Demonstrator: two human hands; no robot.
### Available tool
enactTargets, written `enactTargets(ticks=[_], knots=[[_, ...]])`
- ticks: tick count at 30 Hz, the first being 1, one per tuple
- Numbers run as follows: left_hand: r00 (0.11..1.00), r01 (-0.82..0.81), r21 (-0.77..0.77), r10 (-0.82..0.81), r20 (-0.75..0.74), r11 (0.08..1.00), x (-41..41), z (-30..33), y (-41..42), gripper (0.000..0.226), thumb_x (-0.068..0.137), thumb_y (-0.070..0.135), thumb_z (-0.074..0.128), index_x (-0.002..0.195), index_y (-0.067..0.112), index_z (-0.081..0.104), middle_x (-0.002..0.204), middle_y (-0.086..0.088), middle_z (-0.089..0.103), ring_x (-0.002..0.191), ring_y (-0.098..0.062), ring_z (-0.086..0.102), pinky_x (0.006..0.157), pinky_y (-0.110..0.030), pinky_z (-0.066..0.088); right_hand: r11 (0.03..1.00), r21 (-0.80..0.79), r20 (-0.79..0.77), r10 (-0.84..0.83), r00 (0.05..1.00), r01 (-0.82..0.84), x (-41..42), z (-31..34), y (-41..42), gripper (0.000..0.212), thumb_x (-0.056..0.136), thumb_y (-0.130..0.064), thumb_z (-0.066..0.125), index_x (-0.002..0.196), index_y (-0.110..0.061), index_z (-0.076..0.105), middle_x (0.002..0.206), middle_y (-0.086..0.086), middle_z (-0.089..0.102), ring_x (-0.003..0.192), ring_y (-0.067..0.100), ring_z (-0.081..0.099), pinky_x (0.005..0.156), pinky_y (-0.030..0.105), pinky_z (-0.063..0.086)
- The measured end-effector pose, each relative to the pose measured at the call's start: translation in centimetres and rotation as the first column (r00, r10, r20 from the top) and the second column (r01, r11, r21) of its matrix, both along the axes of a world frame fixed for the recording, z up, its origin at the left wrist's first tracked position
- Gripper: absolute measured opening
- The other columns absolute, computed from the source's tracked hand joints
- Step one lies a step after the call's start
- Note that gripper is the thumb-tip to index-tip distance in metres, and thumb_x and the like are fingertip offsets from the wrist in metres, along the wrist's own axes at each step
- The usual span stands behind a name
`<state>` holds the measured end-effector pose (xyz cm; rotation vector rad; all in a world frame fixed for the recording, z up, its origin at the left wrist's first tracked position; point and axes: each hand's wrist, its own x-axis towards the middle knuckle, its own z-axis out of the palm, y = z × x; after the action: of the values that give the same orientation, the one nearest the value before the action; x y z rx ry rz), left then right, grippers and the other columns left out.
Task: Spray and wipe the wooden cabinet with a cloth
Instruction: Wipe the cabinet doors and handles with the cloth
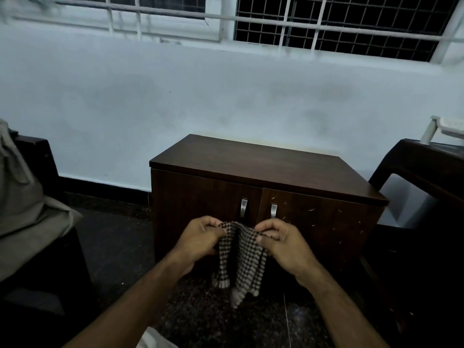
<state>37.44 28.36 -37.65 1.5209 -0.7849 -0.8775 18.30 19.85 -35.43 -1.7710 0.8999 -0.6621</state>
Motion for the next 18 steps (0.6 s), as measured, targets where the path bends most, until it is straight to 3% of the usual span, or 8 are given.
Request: enactTargets(ticks=[3, 5, 7, 11, 14, 16, 18], knots=[[0.989, -0.117, 0.030, 0.114, 0.092, 0.993, 1.7, -0.4, 0.7, 0.006, 0.091, 0.012, 0.068, 0.088, 0.016, 0.072, 0.072, 0.003, 0.076, 0.070, -0.011, 0.069, 0.058, -0.026, 0.049, 0.943, 0.150, 0.078, -0.309, 0.948, 0.296, -0.4, -0.1, -0.6, 0.017, 0.095, 0.000, 0.062, 0.096, -0.013, 0.072, 0.093, 0.006, 0.078, 0.078, 0.017, 0.074, 0.057, 0.022, 0.055], [0.988, -0.102, 0.048, 0.096, 0.123, 0.994, 1.5, -0.5, 1.1, 0.008, 0.089, 0.012, 0.069, 0.085, 0.018, 0.072, 0.071, 0.006, 0.074, 0.069, -0.009, 0.066, 0.056, -0.022, 0.047, 0.911, 0.236, 0.148, -0.378, 0.914, 0.338, -0.1, -0.2, -0.3, 0.019, 0.095, 0.002, 0.060, 0.097, -0.011, 0.073, 0.092, 0.007, 0.078, 0.076, 0.015, 0.074, 0.054, 0.020, 0.054], [0.996, -0.035, 0.028, 0.033, 0.089, 0.999, 0.0, -0.6, 1.1, 0.004, 0.090, 0.012, 0.071, 0.089, 0.015, 0.073, 0.075, 0.004, 0.072, 0.069, -0.006, 0.064, 0.056, -0.019, 0.049, 0.941, 0.214, 0.157, -0.299, 0.941, 0.263, 0.8, -0.3, 0.6, 0.018, 0.095, -0.002, 0.062, 0.100, -0.014, 0.075, 0.095, 0.005, 0.079, 0.080, 0.013, 0.075, 0.059, 0.021, 0.056], [0.997, 0.066, -0.061, -0.068, -0.040, 0.996, -2.4, 0.1, 0.7, 0.010, 0.094, 0.014, 0.066, 0.091, 0.016, 0.075, 0.090, -0.005, 0.076, 0.083, -0.011, 0.070, 0.073, -0.030, 0.058, 1.000, 0.024, 0.074, -0.001, 0.997, -0.001, 2.5, -0.8, 2.4, 0.030, 0.087, -0.015, 0.077, 0.115, -0.023, 0.072, 0.103, -0.004, 0.077, 0.092, 0.005, 0.072, 0.073, 0.015, 0.054], [0.979, 0.103, -0.118, -0.122, -0.163, 0.988, -2.2, 1.0, 1.1, 0.024, 0.098, 0.010, 0.055, 0.099, 0.009, 0.079, 0.098, -0.006, 0.080, 0.090, -0.016, 0.076, 0.080, -0.035, 0.062, 0.995, -0.073, 0.007, 0.061, 0.998, -0.060, 2.3, -1.0, 2.1, 0.046, 0.077, -0.025, 0.086, 0.119, -0.035, 0.068, 0.110, -0.010, 0.075, 0.103, 0.005, 0.070, 0.089, 0.028, 0.058], [0.993, 0.094, -0.124, -0.102, -0.055, 0.988, -1.5, 0.7, 1.1, 0.025, 0.098, 0.008, 0.054, 0.095, 0.015, 0.079, 0.093, -0.002, 0.080, 0.089, -0.018, 0.076, 0.076, -0.032, 0.060, 0.978, -0.207, -0.040, -0.016, 0.999, 0.007, 2.4, -1.2, 1.6, 0.033, 0.083, -0.020, 0.081, 0.109, -0.037, 0.070, 0.107, -0.013, 0.074, 0.102, 0.002, 0.068, 0.090, 0.032, 0.059], [0.981, -0.022, -0.133, 0.047, 0.189, 0.991, -0.6, -0.2, 0.7, 0.019, 0.092, 0.012, 0.065, 0.085, 0.027, 0.073, 0.083, 0.001, 0.077, 0.080, -0.017, 0.073, 0.069, -0.035, 0.058, 0.955, -0.292, -0.055, -0.063, 0.997, 0.044, 2.7, -1.0, 1.5, 0.027, 0.090, -0.010, 0.071, 0.097, -0.036, 0.070, 0.104, -0.015, 0.072, 0.100, 0.001, 0.067, 0.088, 0.032, 0.059]])
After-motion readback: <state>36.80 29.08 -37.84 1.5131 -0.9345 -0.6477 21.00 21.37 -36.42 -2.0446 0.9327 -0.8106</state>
